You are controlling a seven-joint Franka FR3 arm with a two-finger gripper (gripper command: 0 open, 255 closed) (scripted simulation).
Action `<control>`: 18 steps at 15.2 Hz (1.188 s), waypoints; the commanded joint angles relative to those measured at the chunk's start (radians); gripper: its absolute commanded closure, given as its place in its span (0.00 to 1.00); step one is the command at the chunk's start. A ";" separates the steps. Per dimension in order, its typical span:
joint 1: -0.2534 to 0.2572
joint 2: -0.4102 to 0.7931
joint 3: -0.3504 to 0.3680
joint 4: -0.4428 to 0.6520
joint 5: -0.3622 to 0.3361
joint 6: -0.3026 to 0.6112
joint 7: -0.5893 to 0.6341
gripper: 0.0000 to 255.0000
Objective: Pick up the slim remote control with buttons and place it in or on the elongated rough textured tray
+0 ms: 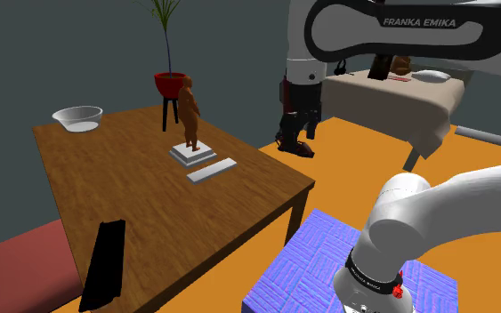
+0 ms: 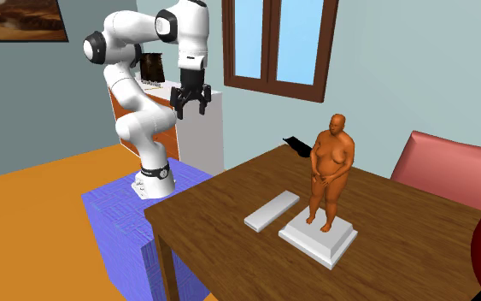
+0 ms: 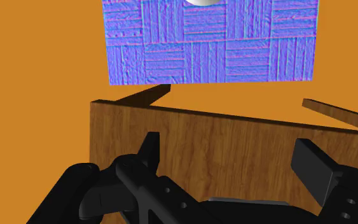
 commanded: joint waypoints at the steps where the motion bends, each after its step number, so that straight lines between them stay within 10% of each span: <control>1: 0.000 0.000 0.000 0.000 0.000 0.000 0.000 0.00; 18: 0.136 0.549 -0.240 0.130 -0.093 0.487 -0.748 0.00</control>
